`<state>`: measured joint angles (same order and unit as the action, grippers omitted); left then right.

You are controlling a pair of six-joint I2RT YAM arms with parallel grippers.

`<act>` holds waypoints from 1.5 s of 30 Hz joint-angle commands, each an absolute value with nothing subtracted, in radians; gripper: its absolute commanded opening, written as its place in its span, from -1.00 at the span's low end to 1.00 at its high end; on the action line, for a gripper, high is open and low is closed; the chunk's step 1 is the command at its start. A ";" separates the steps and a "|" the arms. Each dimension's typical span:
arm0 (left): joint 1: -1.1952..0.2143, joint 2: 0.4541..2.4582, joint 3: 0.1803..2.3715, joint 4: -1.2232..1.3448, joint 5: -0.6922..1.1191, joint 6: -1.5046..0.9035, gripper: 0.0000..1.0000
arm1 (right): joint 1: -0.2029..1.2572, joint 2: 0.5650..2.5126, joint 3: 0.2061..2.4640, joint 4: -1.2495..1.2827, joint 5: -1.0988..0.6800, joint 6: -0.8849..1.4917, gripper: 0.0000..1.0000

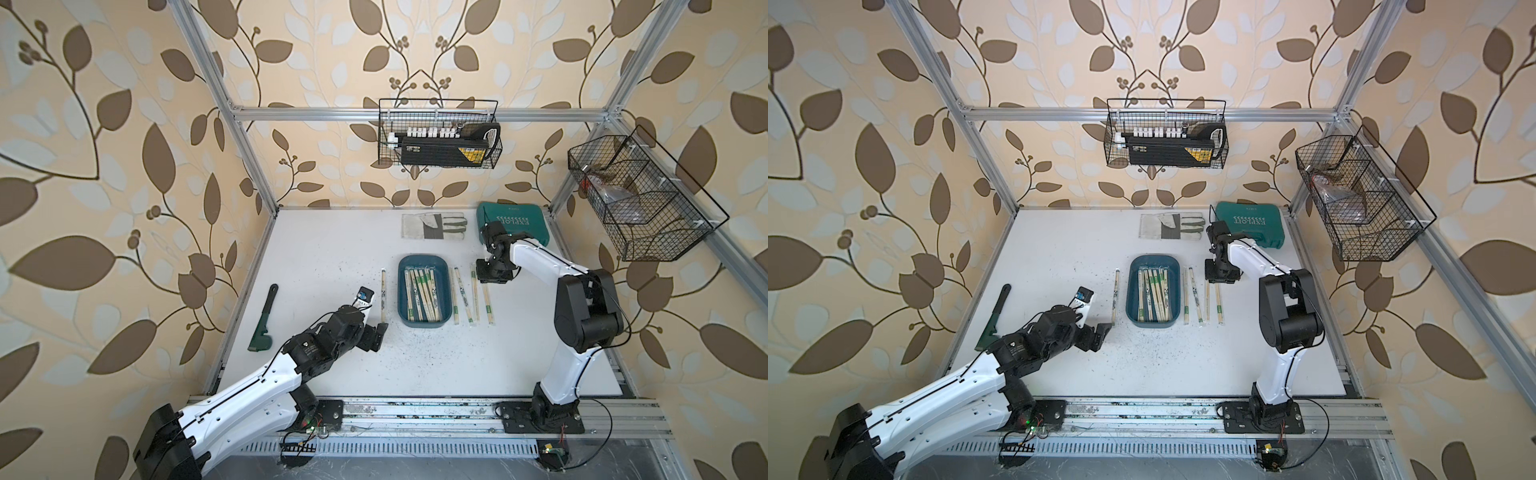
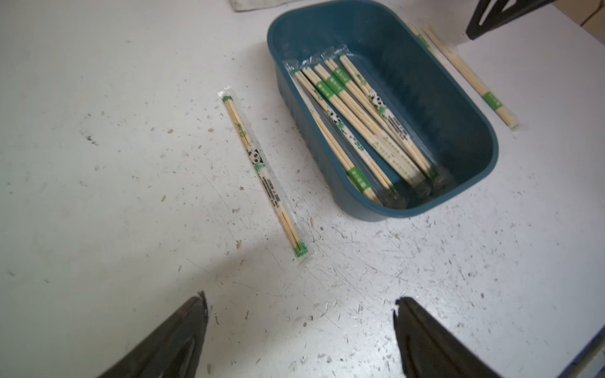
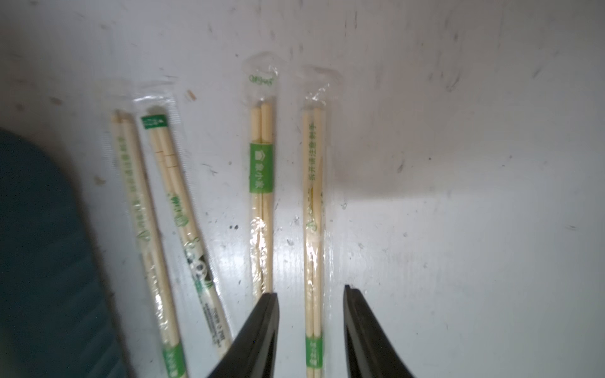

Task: Take the paired disposable chopsticks out of the storage box
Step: Place the paired disposable chopsticks at the center of the board, then pick up the paired disposable chopsticks from the storage box.

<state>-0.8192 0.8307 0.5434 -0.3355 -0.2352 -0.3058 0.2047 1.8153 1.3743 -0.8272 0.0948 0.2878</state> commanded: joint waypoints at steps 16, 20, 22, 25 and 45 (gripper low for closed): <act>-0.853 1.625 1.384 -0.729 -0.315 -0.643 -0.02 | 0.477 1.068 0.677 -0.193 0.206 0.418 -0.19; -0.853 1.787 1.527 -0.768 -0.276 -0.650 -0.18 | 0.568 0.965 0.507 -0.016 0.333 0.395 -0.19; -0.853 1.848 1.587 -0.781 -0.258 -0.653 -0.19 | 0.589 0.925 0.453 0.049 0.404 0.395 -0.14; -0.853 1.943 1.679 -0.809 -0.236 -0.658 -0.19 | 0.594 0.871 0.450 0.017 0.486 0.391 -0.14; -0.844 2.251 1.909 -0.815 -0.086 -0.660 -0.23 | 0.594 0.787 0.419 0.000 0.561 0.411 -0.04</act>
<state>-0.8455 2.2375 1.8782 -0.8021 -0.1150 -0.6456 0.5892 0.7876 0.4004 -0.0032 0.5430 0.4015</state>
